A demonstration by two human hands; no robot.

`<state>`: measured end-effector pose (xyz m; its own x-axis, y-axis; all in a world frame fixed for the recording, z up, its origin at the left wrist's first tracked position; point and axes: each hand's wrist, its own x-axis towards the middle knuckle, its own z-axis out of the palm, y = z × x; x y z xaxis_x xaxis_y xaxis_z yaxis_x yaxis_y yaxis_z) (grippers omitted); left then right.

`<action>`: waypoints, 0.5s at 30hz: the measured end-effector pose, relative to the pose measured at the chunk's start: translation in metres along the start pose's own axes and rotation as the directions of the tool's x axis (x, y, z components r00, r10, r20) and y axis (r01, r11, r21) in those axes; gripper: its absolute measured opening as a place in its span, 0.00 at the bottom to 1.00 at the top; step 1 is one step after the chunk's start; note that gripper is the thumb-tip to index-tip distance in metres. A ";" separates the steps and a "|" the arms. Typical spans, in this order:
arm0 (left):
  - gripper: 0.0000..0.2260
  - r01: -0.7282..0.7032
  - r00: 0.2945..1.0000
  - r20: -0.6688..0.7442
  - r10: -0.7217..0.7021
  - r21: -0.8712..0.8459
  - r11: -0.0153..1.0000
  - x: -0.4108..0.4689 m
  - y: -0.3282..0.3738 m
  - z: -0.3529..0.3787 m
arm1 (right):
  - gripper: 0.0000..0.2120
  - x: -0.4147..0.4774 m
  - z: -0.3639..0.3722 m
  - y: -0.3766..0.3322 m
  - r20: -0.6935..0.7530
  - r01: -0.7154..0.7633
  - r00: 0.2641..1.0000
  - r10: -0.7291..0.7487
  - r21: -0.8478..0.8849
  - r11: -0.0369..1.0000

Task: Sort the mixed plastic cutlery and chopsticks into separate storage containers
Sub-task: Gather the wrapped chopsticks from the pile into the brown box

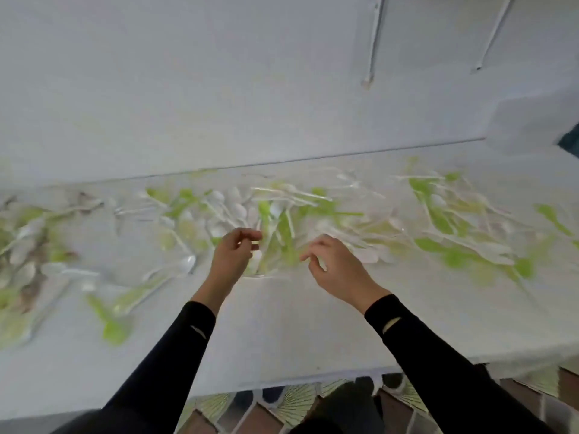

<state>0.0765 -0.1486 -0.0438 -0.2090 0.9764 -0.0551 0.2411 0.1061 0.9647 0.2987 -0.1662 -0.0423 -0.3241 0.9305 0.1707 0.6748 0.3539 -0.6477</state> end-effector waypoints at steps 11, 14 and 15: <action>0.16 0.131 0.914 -0.380 -0.146 -0.064 0.989 -0.081 -0.069 -0.218 | 0.11 0.058 0.160 -0.165 0.366 0.253 0.889 -0.277 0.113 0.961; 0.16 0.167 0.884 -0.430 -0.184 -0.078 0.983 -0.086 -0.082 -0.259 | 0.11 0.076 0.190 -0.189 0.427 0.264 0.856 -0.291 0.123 0.957; 0.16 0.178 0.866 -0.458 -0.199 -0.089 0.980 -0.084 -0.088 -0.283 | 0.11 0.089 0.209 -0.205 0.446 0.276 0.841 -0.305 0.131 0.952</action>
<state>-0.1953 -0.2935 -0.0511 -0.6632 0.7385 -0.1215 0.1147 0.2607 0.9586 -0.0074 -0.1759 -0.0497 -0.7746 0.6324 0.0098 0.4660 0.5811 -0.6672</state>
